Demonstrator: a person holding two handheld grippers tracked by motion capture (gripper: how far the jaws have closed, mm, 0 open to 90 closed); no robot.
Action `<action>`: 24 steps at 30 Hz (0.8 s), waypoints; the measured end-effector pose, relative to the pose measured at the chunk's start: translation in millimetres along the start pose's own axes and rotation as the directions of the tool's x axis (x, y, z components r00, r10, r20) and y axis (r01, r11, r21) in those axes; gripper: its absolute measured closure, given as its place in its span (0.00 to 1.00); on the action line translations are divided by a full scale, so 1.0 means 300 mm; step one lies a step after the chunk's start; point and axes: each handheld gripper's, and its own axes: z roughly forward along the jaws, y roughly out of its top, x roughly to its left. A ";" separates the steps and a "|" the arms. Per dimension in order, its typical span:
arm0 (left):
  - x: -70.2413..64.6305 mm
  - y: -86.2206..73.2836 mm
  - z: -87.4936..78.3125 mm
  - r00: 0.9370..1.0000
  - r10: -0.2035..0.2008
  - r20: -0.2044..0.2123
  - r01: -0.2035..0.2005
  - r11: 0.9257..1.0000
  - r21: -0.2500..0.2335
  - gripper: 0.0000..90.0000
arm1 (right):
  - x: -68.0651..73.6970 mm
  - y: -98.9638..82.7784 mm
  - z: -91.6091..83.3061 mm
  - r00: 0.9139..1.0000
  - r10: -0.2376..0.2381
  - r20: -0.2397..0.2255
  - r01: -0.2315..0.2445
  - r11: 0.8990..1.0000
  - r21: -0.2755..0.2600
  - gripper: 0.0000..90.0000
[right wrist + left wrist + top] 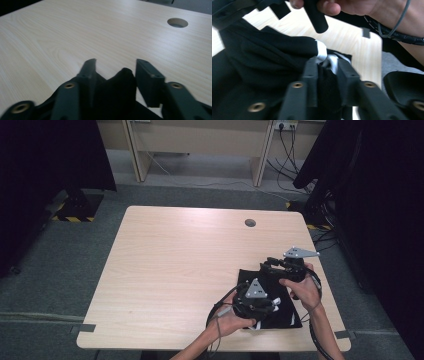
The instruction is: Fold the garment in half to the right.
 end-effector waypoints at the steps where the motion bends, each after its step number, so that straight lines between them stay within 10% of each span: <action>1: -0.003 0.000 0.001 1.000 0.009 -0.018 -0.010 1.000 -0.002 0.55 | 0.006 0.003 -0.004 1.000 -0.006 0.007 0.006 1.000 0.010 0.50; 9: 0.001 -0.001 -0.055 0.997 -0.003 -0.081 0.000 0.999 -0.037 0.33 | 0.037 0.015 -0.041 0.999 -0.023 0.024 0.023 1.000 0.019 0.44; 15: 0.040 -0.067 -0.087 0.982 -0.018 -0.189 0.025 0.999 0.033 0.25 | 0.075 0.011 -0.055 0.998 -0.053 0.046 0.050 0.997 0.055 0.43; 24: 0.079 -0.168 -0.051 0.970 -0.064 -0.233 0.098 0.986 0.136 0.17 | 0.108 -0.045 -0.066 0.995 -0.060 0.081 0.048 0.989 0.137 0.40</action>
